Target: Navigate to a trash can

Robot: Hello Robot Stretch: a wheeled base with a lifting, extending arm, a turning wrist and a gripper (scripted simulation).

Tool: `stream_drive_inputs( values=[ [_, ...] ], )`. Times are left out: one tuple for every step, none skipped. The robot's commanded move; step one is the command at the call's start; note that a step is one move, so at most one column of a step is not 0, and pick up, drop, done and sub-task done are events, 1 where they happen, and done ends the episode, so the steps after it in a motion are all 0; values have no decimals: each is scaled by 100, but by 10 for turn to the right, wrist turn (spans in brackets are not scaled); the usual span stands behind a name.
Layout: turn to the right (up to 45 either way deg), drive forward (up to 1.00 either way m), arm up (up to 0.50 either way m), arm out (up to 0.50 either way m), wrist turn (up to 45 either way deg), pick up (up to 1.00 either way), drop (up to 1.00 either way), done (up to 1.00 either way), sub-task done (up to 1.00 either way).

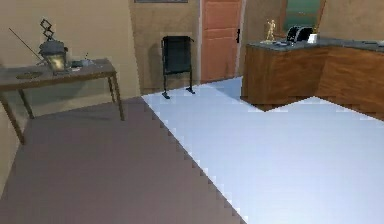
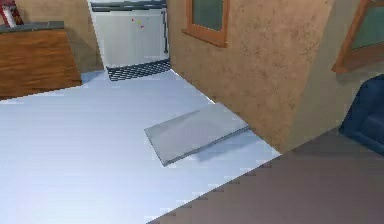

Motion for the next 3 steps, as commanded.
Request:
stream_drive_inputs(
  values=[
    [0,25,0,0,0,0,0,0,0],
    [-120,0,0,0,0,0,0,0,0],
    [0,100,0,0,0,0,0,0,0]
  ],
)
